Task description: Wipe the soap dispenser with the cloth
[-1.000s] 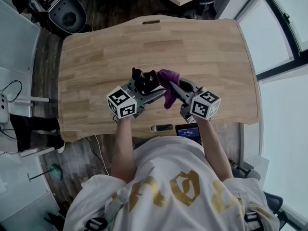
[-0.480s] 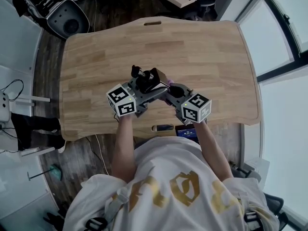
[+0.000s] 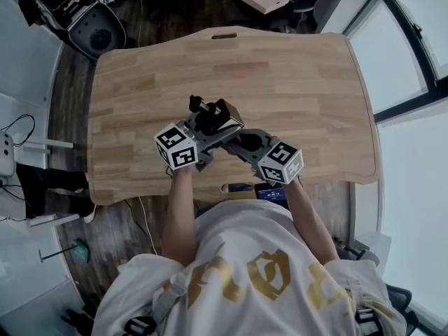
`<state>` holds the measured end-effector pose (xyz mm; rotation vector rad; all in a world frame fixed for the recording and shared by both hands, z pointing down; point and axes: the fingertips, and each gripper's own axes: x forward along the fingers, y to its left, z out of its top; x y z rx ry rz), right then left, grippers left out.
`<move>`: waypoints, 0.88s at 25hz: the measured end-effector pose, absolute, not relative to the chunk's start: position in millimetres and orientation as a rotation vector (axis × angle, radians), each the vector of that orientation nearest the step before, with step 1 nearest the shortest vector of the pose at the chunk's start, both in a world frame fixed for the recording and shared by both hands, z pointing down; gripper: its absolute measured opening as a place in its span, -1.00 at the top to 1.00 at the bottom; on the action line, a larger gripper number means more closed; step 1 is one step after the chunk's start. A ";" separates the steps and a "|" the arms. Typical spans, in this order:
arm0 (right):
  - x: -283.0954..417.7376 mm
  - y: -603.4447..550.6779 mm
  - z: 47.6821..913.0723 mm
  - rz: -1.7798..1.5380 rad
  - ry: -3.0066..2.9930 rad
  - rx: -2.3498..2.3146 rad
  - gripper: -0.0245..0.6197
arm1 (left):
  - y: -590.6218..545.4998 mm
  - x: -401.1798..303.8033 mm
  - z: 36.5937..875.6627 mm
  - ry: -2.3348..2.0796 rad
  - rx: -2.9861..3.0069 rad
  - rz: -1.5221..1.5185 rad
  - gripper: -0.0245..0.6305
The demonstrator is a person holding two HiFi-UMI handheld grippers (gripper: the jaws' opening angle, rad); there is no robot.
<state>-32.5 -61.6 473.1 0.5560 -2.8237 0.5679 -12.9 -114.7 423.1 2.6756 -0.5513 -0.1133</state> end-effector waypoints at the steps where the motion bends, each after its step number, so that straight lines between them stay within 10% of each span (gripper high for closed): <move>1: -32.7 -60.7 472.7 0.563 -2.826 0.547 0.77 | -115.8 -14.6 424.0 -0.559 2.669 -0.116 -0.15; 22: 33.2 -126.8 480.8 0.731 -2.800 0.995 0.77 | -126.1 -27.7 510.9 -0.658 2.607 0.216 -0.15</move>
